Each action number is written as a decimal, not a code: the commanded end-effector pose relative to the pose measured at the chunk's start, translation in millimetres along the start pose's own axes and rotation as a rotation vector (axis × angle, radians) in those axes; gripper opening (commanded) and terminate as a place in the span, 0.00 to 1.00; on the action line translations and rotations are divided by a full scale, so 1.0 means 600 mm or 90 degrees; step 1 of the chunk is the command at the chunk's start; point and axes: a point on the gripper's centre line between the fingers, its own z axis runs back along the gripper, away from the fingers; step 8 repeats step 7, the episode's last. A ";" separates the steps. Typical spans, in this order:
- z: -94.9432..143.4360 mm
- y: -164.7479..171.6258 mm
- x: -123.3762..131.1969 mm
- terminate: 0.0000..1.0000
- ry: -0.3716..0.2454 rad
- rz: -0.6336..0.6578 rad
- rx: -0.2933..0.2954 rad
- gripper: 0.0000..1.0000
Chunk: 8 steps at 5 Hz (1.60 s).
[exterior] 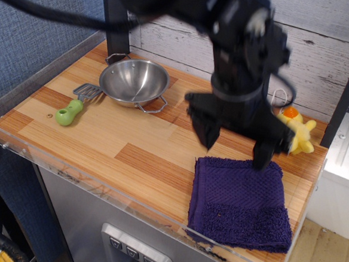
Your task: Move the blue towel from center front to corner of shelf.
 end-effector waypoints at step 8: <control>0.116 0.043 0.034 1.00 -0.113 0.064 0.019 1.00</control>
